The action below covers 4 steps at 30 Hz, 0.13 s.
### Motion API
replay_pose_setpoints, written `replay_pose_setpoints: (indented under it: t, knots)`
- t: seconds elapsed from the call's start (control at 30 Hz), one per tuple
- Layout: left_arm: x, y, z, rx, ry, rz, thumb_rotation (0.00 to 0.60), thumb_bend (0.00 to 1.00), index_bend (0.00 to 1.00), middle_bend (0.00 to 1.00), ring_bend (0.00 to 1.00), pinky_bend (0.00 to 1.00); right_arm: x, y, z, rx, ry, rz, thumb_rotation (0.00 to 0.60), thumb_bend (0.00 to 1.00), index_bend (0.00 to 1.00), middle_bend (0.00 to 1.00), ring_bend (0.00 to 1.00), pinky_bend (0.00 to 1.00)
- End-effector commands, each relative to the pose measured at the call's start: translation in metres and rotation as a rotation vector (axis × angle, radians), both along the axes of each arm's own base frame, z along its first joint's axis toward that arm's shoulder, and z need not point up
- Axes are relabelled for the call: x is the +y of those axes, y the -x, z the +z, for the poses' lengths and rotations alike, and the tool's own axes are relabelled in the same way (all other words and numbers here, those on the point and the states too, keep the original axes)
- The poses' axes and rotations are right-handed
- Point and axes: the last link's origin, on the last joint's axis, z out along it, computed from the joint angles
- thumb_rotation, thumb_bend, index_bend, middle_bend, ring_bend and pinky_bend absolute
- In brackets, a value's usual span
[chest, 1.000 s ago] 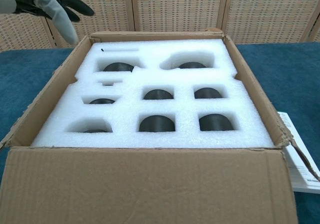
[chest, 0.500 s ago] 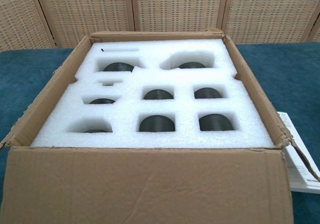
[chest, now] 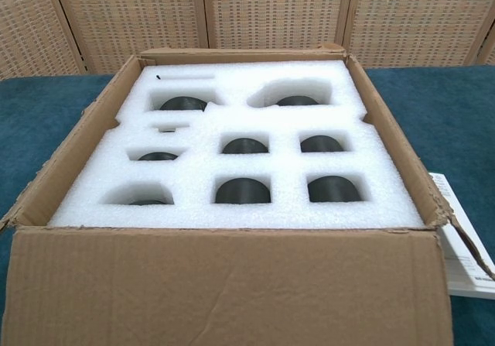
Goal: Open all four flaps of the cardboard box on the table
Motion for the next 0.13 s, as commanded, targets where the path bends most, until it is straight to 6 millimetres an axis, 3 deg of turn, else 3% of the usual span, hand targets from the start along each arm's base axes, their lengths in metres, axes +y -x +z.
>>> replay_pose_setpoints:
  t: [0.03,0.13]
  knots:
    - [-0.0032,0.0022,-0.0020,-0.001,-0.008,0.005,0.174,0.40,0.21,0.00,0.00,0.00,0.0017,0.0004,-0.0014,0.001,-0.001,-0.001,0.600,0.72,0.02,0.00,0.00,0.00]
    - [-0.0054,0.0046,-0.0046,0.000,-0.012,0.016,0.174,0.40,0.21,0.00,0.00,0.00,0.0033,0.0008,-0.0021,0.002,0.001,-0.005,0.600,0.72,0.02,0.00,0.00,0.00]
